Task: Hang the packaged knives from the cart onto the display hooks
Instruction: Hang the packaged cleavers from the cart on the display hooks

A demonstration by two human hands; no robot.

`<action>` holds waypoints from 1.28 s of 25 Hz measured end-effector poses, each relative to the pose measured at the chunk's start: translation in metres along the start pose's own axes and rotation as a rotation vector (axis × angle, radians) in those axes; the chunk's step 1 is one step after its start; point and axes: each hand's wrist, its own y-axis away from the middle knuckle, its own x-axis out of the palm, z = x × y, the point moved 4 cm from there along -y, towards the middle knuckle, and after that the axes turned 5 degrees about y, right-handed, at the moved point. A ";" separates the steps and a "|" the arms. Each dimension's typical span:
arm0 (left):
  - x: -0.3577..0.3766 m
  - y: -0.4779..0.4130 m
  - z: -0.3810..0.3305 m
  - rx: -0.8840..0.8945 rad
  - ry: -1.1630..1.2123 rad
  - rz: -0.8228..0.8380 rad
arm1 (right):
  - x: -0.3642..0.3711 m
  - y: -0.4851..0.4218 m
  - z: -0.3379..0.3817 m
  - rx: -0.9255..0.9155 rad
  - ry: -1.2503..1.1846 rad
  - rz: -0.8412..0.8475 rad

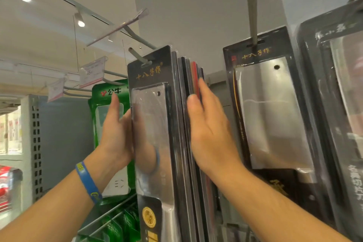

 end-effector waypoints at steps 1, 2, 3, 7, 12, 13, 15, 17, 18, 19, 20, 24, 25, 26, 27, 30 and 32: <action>0.004 0.003 -0.002 0.030 -0.032 0.003 | 0.006 0.002 0.006 -0.017 0.016 0.052; 0.006 0.005 -0.002 0.057 -0.066 -0.004 | 0.011 0.003 0.009 -0.012 0.047 0.097; 0.009 0.007 -0.002 0.077 -0.098 -0.018 | 0.014 0.002 0.009 0.001 0.079 0.126; 0.013 0.011 -0.006 0.101 -0.172 -0.078 | 0.019 0.000 0.007 0.035 0.129 0.143; 0.019 0.016 -0.006 0.067 -0.168 -0.073 | 0.021 0.002 0.010 -0.010 0.121 0.134; 0.019 0.018 -0.005 0.056 -0.179 -0.077 | 0.020 0.003 0.011 -0.025 0.113 0.136; 0.019 0.020 -0.006 0.041 -0.209 -0.085 | 0.020 0.002 0.011 -0.036 0.122 0.146; 0.020 0.021 -0.008 0.034 -0.209 -0.100 | 0.020 0.000 0.012 -0.033 0.143 0.163; 0.020 0.020 -0.008 0.035 -0.209 -0.114 | 0.021 -0.001 0.012 -0.033 0.150 0.171; 0.019 0.019 -0.008 0.035 -0.210 -0.134 | 0.021 -0.002 0.013 -0.034 0.156 0.178; 0.018 0.019 -0.008 0.037 -0.218 -0.149 | 0.022 -0.002 0.013 -0.030 0.162 0.185; 0.015 0.015 -0.005 0.032 -0.248 -0.141 | 0.021 -0.002 0.010 -0.009 0.166 0.207; 0.015 0.015 -0.004 0.027 -0.247 -0.130 | 0.020 -0.002 0.010 -0.009 0.162 0.210; 0.015 0.016 -0.004 0.026 -0.246 -0.112 | 0.020 -0.002 0.010 -0.010 0.158 0.210; 0.016 0.017 -0.003 0.029 -0.240 -0.095 | 0.019 -0.001 0.010 -0.010 0.158 0.208; 0.012 0.021 -0.005 0.097 -0.259 -0.112 | 0.013 0.002 0.010 -0.021 0.161 0.189; 0.007 0.024 -0.014 0.254 -0.302 -0.149 | 0.006 0.003 0.013 -0.045 0.151 0.156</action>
